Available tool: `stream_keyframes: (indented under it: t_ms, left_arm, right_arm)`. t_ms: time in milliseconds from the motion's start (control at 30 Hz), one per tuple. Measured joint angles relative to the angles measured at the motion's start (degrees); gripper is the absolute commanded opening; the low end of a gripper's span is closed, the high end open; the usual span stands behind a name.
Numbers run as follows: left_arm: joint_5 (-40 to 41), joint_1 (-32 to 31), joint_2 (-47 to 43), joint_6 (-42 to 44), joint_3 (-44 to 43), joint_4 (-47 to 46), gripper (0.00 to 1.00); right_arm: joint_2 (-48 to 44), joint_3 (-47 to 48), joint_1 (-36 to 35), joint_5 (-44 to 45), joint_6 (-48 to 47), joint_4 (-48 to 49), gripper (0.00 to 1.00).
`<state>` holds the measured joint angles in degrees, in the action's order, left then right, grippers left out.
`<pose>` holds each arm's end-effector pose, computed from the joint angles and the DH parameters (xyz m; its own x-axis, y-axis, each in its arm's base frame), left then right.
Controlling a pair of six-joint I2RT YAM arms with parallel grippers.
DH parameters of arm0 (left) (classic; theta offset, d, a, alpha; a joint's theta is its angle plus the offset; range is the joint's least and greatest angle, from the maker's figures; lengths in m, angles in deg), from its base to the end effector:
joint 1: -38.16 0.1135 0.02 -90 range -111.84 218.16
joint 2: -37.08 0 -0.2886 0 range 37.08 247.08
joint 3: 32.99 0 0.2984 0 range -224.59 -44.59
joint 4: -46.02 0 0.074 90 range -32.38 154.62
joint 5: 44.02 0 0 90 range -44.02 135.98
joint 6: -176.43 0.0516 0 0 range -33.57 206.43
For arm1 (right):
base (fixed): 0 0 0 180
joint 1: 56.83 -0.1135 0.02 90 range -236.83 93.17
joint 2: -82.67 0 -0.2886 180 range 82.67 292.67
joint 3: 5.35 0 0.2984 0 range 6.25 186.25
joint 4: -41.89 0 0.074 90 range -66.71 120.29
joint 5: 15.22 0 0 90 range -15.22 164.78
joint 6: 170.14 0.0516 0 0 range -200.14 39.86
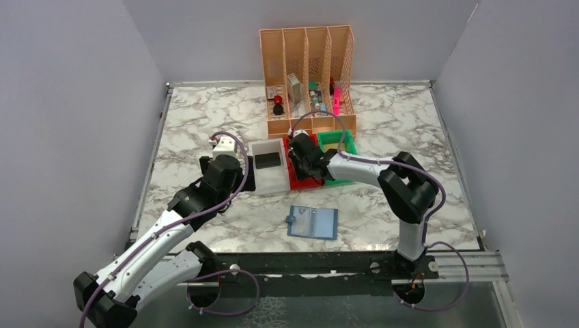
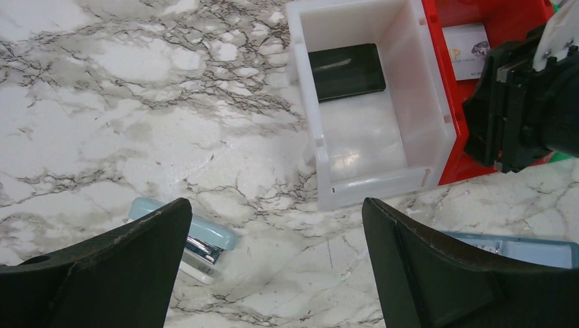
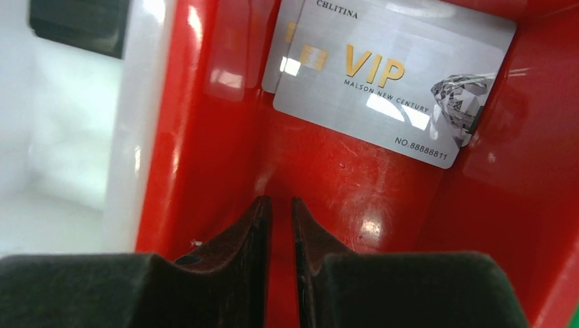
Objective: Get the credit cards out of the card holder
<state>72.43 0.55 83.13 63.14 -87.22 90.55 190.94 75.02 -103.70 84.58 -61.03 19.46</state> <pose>0.1819 -0.1111 0.2925 -0.5350 -0.0347 -0.8442 0.0552 0.9956 -0.0760 0.3167 0.3252 0.1518 -0.7084 -0.2843 -0.6461 -0.4371 0.8954 0.0852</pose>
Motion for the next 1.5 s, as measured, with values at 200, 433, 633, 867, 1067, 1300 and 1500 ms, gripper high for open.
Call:
stream_keyframes:
  t_ms: [200,433,633,867,1067,1300,1500]
  left_arm:
    - [0.0,0.0,0.0,0.0,0.0,0.0,0.99]
    - [0.0,0.0,0.0,0.0,0.0,0.0,0.99]
    - [0.0,0.0,0.0,0.0,0.0,0.0,0.99]
    - [0.0,0.0,0.1,0.0,0.0,0.0,0.99]
    - [0.0,0.0,0.3,0.0,0.0,0.0,0.99]
    - [-0.1,0.0,0.4,0.0,0.0,0.0,0.99]
    - [-0.1,0.0,0.5,0.0,0.0,0.0,0.99]
  right_arm:
    - [3.1,3.6,0.0,3.4,2.4,-2.1,0.23]
    - [6.6,7.6,0.5,7.1,3.1,-2.4,0.23]
    - [7.7,8.9,0.7,8.8,2.8,-2.5,0.23]
    - [7.7,9.1,0.8,11.1,1.1,-3.2,0.24]
    - [7.8,9.4,0.9,12.4,-0.3,-4.0,0.24]
    - [7.5,9.0,0.9,10.5,-0.7,-3.1,0.28]
    - [7.1,8.5,1.2,9.2,-0.7,-2.3,0.29]
